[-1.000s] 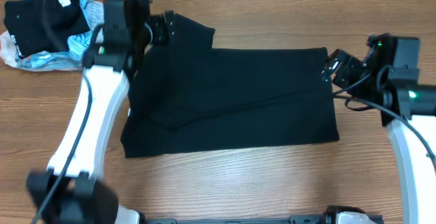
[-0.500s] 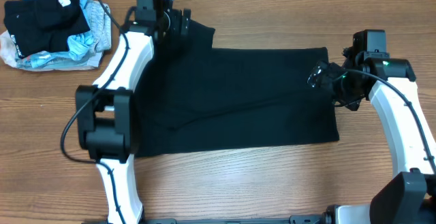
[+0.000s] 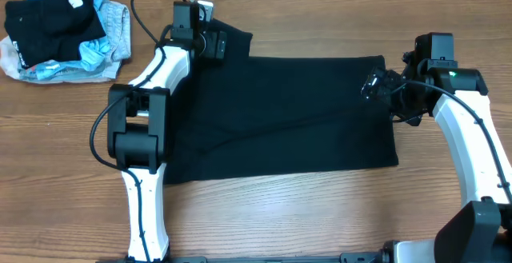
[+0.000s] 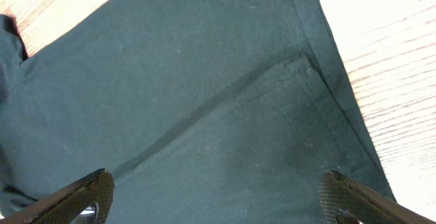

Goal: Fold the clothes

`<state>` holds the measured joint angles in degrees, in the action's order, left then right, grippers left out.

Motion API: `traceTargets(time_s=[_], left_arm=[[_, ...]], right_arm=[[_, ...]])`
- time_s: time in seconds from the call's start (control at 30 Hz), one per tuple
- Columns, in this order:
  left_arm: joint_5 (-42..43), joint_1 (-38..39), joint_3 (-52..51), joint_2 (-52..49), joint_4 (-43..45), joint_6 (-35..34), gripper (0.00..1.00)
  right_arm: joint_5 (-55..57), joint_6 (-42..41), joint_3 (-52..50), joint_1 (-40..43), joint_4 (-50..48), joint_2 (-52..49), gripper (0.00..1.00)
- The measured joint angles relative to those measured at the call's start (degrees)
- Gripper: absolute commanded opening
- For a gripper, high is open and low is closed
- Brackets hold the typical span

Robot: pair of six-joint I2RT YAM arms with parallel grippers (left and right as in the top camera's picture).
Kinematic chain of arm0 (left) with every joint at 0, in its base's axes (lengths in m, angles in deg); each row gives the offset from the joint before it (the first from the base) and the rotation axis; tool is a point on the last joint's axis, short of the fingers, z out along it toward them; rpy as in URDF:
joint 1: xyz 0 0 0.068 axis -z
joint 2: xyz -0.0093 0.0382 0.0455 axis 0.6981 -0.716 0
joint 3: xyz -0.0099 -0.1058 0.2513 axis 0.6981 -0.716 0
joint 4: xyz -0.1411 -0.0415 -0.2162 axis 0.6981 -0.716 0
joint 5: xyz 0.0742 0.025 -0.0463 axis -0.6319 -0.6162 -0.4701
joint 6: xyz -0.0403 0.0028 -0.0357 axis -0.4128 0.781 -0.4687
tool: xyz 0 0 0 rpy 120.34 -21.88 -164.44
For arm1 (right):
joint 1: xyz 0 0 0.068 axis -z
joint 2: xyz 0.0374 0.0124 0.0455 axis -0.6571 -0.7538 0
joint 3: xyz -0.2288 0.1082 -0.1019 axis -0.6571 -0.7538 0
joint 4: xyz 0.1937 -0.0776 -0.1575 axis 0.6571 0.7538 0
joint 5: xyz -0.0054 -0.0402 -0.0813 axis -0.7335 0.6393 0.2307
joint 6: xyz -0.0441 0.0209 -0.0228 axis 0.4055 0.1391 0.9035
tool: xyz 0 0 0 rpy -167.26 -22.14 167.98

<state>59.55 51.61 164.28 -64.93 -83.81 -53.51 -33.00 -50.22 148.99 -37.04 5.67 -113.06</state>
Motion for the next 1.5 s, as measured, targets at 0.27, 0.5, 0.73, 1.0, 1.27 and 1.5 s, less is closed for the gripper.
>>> traceTargets(time_s=[0.27, 0.5, 0.73, 1.0, 1.27, 1.5], left_arm=[[0.04, -0.26, 0.52, -1.05, -1.60, 0.00, 0.53], [0.31, -0.15, 1.05, -1.05, -3.39, 0.68, 0.07], [0.28, -0.20, 1.05, -1.05, -3.30, 0.90, 0.04], [0.26, -0.20, 1.05, -1.07, -3.41, 0.90, 0.04], [0.26, -0.22, 1.64, -1.05, -5.14, 0.90, 0.04], [0.24, -0.22, 1.90, -1.05, -6.01, 0.90, 0.04]], right_arm=[[0.00, 0.07, 0.00, 0.00, -0.42, 0.00, 1.00], [-0.04, 0.15, 0.02, 0.00, -7.61, 0.00, 1.00], [0.39, 5.84, 0.63, 0.00, -22.60, -0.04, 1.00], [7.56, 10.84, 1.79, 0.02, -32.26, -6.75, 1.00], [10.19, 12.26, 1.79, 0.02, -38.64, -17.16, 0.95], [12.26, 12.31, 1.81, 0.02, -42.34, -22.08, 0.96]])
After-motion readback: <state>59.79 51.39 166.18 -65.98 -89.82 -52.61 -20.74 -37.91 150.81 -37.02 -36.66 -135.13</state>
